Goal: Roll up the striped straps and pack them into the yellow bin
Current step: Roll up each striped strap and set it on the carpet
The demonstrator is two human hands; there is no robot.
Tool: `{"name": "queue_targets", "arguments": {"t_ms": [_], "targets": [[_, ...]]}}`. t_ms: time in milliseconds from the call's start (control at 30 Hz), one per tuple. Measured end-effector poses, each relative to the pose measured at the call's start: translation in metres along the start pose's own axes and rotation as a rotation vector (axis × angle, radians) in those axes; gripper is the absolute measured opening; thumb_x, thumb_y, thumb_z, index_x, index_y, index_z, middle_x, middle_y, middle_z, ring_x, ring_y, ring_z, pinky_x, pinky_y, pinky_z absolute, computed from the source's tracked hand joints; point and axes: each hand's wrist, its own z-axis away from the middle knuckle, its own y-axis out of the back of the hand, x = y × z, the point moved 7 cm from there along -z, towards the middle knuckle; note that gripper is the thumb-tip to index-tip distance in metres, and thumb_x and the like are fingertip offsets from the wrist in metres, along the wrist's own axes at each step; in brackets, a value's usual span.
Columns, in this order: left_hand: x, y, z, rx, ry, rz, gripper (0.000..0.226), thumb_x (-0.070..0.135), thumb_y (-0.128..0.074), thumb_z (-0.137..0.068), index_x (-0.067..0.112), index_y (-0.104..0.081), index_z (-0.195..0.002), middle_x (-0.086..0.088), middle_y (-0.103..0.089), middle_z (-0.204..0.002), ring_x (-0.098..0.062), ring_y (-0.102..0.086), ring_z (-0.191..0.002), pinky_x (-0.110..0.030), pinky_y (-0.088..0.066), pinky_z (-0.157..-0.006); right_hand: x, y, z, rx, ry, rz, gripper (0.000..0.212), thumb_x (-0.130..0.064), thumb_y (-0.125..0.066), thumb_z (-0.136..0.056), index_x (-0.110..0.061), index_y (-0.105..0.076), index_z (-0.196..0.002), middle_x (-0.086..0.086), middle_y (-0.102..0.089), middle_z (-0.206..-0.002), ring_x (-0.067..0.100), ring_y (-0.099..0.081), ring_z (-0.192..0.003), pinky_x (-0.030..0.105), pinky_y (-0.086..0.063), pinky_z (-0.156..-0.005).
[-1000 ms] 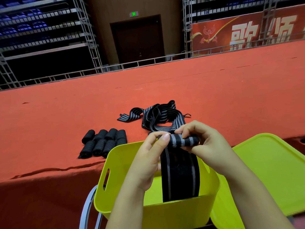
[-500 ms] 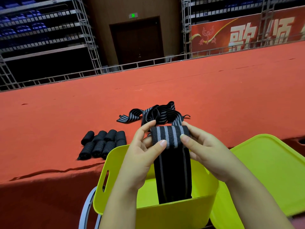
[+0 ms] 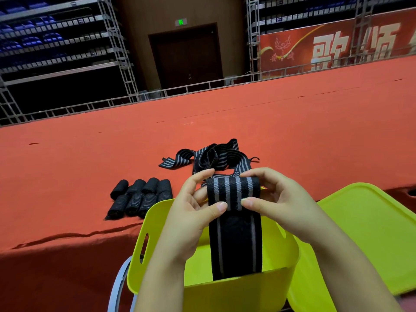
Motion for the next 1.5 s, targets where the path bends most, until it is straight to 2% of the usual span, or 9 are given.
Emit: {"name": "queue_targets", "arguments": {"t_ms": [133, 267, 400, 600, 733, 1000, 1133, 1333, 1500], "targets": [[-0.002, 0.001, 0.001, -0.033, 0.063, -0.032, 0.054, 0.012, -0.076, -0.07, 0.023, -0.061, -0.12, -0.011, -0.07, -0.113, -0.027, -0.068, -0.102, -0.048, -0.053, -0.087, -0.005, 0.002, 0.001, 0.048, 0.068, -0.036, 0.036, -0.014, -0.072, -0.07, -0.034, -0.064, -0.099, -0.003, -0.069, -0.103, 0.016, -0.067, -0.096, 0.036, -0.053, -0.088], [-0.013, 0.002, 0.005, -0.064, 0.175, -0.054, 0.04, 0.028, -0.073, -0.075, 0.026, -0.065, -0.114, -0.013, -0.072, -0.105, -0.022, -0.068, -0.097, -0.041, -0.052, -0.083, -0.012, 0.005, 0.0, 0.126, 0.14, 0.002, 0.04, -0.003, -0.075, -0.07, -0.03, -0.065, -0.098, -0.007, -0.069, -0.1, 0.01, -0.067, -0.095, 0.026, -0.052, -0.086], [-0.015, 0.001, 0.003, -0.066, 0.21, -0.058, 0.052, 0.045, -0.071, -0.074, 0.021, -0.061, -0.119, -0.012, -0.071, -0.108, -0.022, -0.068, -0.089, -0.038, -0.055, -0.076, -0.018, 0.004, 0.001, 0.19, 0.207, 0.01, 0.046, 0.014, -0.071, -0.074, -0.027, -0.065, -0.094, -0.008, -0.069, -0.097, 0.007, -0.067, -0.092, 0.017, -0.05, -0.078], [-0.008, 0.0, -0.001, 0.022, 0.11, -0.05, 0.078, 0.079, -0.072, -0.051, 0.024, -0.068, -0.105, -0.008, -0.072, -0.1, -0.019, -0.068, -0.086, -0.032, -0.056, -0.069, -0.024, -0.002, 0.001, 0.192, 0.354, 0.096, 0.054, 0.005, -0.067, -0.071, -0.044, -0.064, -0.092, -0.011, -0.068, -0.104, 0.015, -0.063, -0.107, 0.031, -0.05, -0.092], [-0.007, -0.003, -0.002, 0.083, 0.075, -0.031, 0.081, 0.068, -0.079, -0.055, 0.014, -0.062, -0.113, -0.009, -0.074, -0.101, -0.021, -0.071, -0.093, -0.033, -0.058, -0.078, -0.019, -0.004, 0.001, 0.163, 0.37, 0.102, 0.057, 0.019, -0.062, -0.069, -0.033, -0.065, -0.094, -0.007, -0.066, -0.107, 0.012, -0.06, -0.111, 0.025, -0.048, -0.092], [-0.008, 0.004, 0.0, 0.124, 0.047, 0.005, 0.055, 0.025, -0.067, -0.073, 0.018, -0.053, -0.125, -0.003, -0.075, -0.093, -0.018, -0.07, -0.09, -0.031, -0.055, -0.08, -0.001, -0.007, -0.001, -0.007, 0.089, 0.015, 0.029, -0.016, -0.07, -0.075, -0.038, -0.068, -0.093, -0.019, -0.055, -0.128, 0.003, -0.051, -0.123, 0.032, -0.046, -0.097], [-0.004, 0.004, 0.0, 0.096, 0.003, 0.021, 0.057, 0.012, -0.065, -0.072, 0.022, -0.05, -0.127, -0.007, -0.074, -0.097, -0.019, -0.071, -0.092, -0.026, -0.056, -0.075, 0.003, -0.008, 0.001, -0.012, -0.05, -0.186, 0.04, -0.027, -0.069, -0.08, -0.031, -0.06, -0.119, -0.007, -0.063, -0.123, 0.012, -0.066, -0.105, 0.029, -0.054, -0.086], [0.0, 0.004, 0.0, 0.049, -0.018, 0.001, 0.062, 0.003, -0.061, -0.069, 0.028, -0.051, -0.124, -0.008, -0.073, -0.099, -0.02, -0.069, -0.09, -0.026, -0.055, -0.074, 0.012, -0.01, 0.0, -0.003, -0.114, -0.204, 0.056, -0.02, -0.072, -0.073, -0.033, -0.054, -0.124, -0.002, -0.067, -0.117, 0.028, -0.069, -0.096, 0.041, -0.056, -0.079], [0.0, 0.002, 0.001, -0.026, 0.027, -0.016, 0.073, 0.017, -0.075, -0.062, 0.023, -0.049, -0.13, -0.006, -0.072, -0.111, -0.021, -0.068, -0.103, -0.031, -0.054, -0.084, 0.009, -0.005, 0.001, 0.015, -0.063, -0.254, 0.053, -0.008, -0.074, -0.072, -0.028, -0.058, -0.119, 0.005, -0.068, -0.112, 0.019, -0.07, -0.083, 0.023, -0.052, -0.064]]}}
